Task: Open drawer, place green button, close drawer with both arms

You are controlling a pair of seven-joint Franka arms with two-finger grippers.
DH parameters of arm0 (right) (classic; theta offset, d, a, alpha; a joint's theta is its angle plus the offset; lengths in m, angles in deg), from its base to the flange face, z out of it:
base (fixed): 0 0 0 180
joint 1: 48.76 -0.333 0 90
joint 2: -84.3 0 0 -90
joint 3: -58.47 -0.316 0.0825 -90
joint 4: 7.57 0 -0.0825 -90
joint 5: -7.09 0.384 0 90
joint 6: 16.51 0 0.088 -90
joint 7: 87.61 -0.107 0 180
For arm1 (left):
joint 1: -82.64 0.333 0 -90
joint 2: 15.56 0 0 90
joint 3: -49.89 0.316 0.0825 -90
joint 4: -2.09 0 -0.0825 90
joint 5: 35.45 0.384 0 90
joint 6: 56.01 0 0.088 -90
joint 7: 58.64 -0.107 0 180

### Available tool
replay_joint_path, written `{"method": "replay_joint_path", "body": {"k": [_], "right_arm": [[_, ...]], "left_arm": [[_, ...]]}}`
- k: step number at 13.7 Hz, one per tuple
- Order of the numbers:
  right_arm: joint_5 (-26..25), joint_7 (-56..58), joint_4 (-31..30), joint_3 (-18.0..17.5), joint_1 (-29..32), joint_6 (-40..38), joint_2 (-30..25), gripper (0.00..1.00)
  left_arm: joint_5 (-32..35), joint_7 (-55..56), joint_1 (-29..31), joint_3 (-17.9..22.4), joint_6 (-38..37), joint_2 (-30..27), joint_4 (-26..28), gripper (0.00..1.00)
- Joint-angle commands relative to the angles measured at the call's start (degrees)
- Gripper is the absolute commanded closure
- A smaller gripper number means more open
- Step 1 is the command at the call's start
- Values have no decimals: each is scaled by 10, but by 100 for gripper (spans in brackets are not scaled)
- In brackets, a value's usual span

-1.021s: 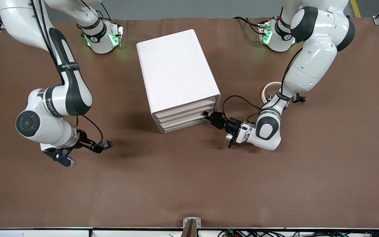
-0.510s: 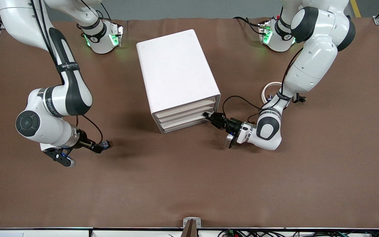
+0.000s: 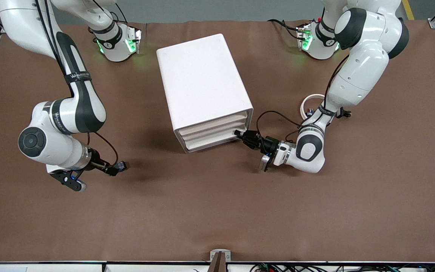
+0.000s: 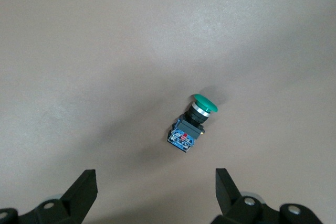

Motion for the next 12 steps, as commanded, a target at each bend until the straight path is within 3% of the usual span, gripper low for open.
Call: {"method": "replay_joint_path", "body": {"k": [1,12], "right_arm": [[-39,-45,65,-10,16,4,53,0],[-36,-44,65,-10,14,5,53,0]], "left_arm": [[-51,-6,1,0,-5,5,-3,100],[-81,39,-12,1,46,12,-60,100]]}}
